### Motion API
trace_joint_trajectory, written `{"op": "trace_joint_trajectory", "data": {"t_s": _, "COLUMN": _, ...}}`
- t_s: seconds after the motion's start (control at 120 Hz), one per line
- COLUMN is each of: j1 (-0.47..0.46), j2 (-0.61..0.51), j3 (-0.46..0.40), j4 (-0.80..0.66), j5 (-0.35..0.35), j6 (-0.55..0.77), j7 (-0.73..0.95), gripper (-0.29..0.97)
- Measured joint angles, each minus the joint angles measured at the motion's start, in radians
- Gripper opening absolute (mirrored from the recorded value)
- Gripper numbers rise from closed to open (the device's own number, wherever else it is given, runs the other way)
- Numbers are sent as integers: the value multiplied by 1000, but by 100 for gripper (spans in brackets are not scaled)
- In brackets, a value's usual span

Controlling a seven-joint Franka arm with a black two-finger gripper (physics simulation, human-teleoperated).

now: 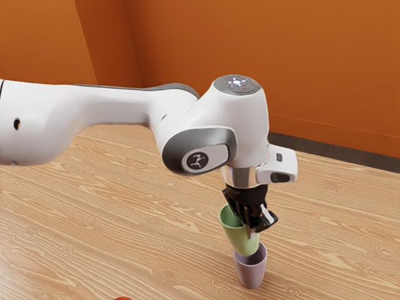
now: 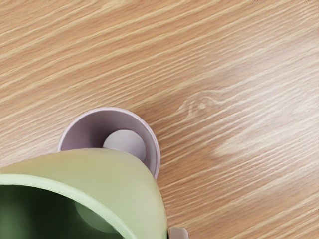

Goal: Place the left cup onto the right cup

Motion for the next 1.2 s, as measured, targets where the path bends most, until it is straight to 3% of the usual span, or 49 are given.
{"op": "trace_joint_trajectory", "data": {"t_s": 0.667, "j1": 11, "j2": 119, "j3": 6, "j4": 60, "j5": 55, "j6": 36, "j7": -57, "gripper": -10}}
{"op": "trace_joint_trajectory", "data": {"t_s": 1.117, "j1": 11, "j2": 150, "j3": 11, "j4": 49, "j5": 55, "j6": 45, "j7": -76, "gripper": -10}}
{"op": "trace_joint_trajectory", "data": {"t_s": 1.2, "j1": 9, "j2": 153, "j3": 11, "j4": 41, "j5": 51, "j6": 47, "j7": -77, "gripper": 7}}
